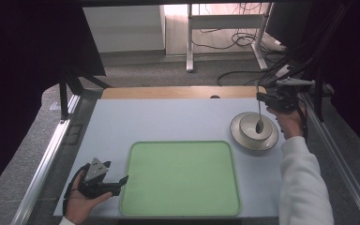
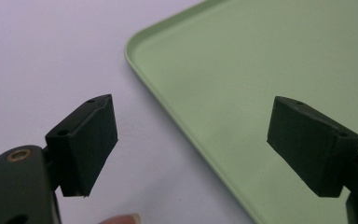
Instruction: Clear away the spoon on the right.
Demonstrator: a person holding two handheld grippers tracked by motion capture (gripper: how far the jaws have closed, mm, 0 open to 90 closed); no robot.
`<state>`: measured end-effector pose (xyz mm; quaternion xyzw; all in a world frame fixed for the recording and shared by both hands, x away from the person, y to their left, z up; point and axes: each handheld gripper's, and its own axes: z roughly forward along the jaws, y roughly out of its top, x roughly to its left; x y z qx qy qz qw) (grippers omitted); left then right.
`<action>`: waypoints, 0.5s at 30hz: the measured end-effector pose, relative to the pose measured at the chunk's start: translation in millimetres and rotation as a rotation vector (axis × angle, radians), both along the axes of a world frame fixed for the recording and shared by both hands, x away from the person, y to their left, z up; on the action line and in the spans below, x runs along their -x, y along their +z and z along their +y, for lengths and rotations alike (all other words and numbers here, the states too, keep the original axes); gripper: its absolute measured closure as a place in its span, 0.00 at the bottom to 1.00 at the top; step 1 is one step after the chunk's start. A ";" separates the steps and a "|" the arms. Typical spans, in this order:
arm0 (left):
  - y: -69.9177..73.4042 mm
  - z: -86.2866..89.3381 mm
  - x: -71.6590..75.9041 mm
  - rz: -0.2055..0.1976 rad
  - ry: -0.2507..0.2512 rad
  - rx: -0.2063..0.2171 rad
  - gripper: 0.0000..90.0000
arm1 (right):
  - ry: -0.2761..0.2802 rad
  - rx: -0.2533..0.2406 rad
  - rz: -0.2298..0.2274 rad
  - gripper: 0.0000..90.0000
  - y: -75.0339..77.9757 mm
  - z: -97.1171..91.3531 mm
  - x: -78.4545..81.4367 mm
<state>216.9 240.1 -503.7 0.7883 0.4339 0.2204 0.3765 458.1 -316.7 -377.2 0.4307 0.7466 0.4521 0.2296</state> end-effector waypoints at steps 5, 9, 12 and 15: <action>-1.0 0.1 -0.9 0.005 0.003 0.002 0.18 | 0.030 0.019 -0.024 1.00 13.8 8.7 20.4; 0.0 -0.1 -0.6 0.002 0.004 0.004 0.18 | 0.060 0.037 -0.031 1.00 20.7 17.3 38.7; 1.0 0.0 0.2 -0.003 0.006 0.006 0.18 | 0.096 0.039 -0.037 1.00 23.5 21.6 51.6; 1.8 0.2 0.7 -0.004 0.007 0.006 0.18 | 0.106 0.020 -0.023 1.00 21.3 22.8 61.1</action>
